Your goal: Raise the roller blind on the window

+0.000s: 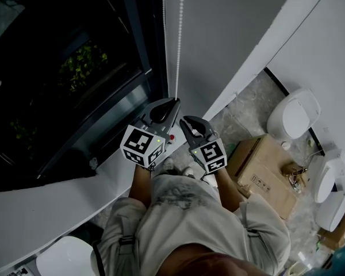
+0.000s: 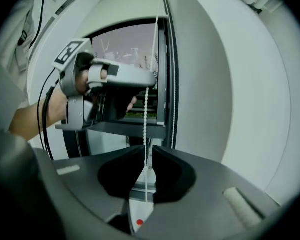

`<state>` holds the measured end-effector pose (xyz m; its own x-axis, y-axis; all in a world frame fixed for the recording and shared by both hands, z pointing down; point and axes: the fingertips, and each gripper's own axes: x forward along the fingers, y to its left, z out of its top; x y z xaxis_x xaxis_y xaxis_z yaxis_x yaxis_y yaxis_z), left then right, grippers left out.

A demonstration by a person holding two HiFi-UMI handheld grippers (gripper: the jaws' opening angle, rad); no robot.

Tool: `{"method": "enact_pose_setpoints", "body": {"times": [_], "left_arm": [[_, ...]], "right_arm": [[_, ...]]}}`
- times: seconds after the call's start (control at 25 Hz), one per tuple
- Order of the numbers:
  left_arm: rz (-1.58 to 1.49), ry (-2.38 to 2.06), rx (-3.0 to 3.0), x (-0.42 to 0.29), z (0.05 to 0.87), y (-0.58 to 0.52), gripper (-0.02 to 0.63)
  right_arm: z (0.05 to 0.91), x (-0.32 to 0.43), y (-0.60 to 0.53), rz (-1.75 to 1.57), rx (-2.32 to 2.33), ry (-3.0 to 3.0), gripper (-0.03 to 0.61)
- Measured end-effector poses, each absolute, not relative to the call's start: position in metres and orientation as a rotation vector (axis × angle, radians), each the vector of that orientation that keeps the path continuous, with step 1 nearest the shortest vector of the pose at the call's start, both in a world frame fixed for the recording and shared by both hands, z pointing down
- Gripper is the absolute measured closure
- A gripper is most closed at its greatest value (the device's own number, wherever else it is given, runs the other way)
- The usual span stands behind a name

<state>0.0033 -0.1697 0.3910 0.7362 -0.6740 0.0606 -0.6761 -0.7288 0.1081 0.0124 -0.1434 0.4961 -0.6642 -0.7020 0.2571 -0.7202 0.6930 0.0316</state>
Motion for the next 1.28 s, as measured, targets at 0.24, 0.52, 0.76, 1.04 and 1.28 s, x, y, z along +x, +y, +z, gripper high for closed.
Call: {"method": "enact_pose_setpoints", "body": {"times": [0.24,0.52,0.76,1.04,1.28], "left_arm": [[0.019,-1.098,2.808,0.005,0.391,-0.171,0.603],[0.018,-1.09,2.808,0.007,0.391,-0.17,0.604],[0.019,-1.09,2.808,0.007,0.391,-0.171,0.603],[0.019,-1.088,2.811,0.008,0.391,-0.171,0.603],[0.019,-1.084,2.819,0.01,0.387,-0.172,0.603]], "right_arm": [[0.418,0.024,-0.148,0.033,1.213,-2.767,0.515],[0.324,0.016,-0.155,-0.158,1.209,-2.889,0.502],[0.273,0.004,-0.165,-0.253,1.171,-2.943,0.483],[0.237,-0.009,-0.177,-0.338,1.138,-2.97,0.474],[0.233,-0.012,-0.183,-0.343,1.202,-2.966,0.569]]}}
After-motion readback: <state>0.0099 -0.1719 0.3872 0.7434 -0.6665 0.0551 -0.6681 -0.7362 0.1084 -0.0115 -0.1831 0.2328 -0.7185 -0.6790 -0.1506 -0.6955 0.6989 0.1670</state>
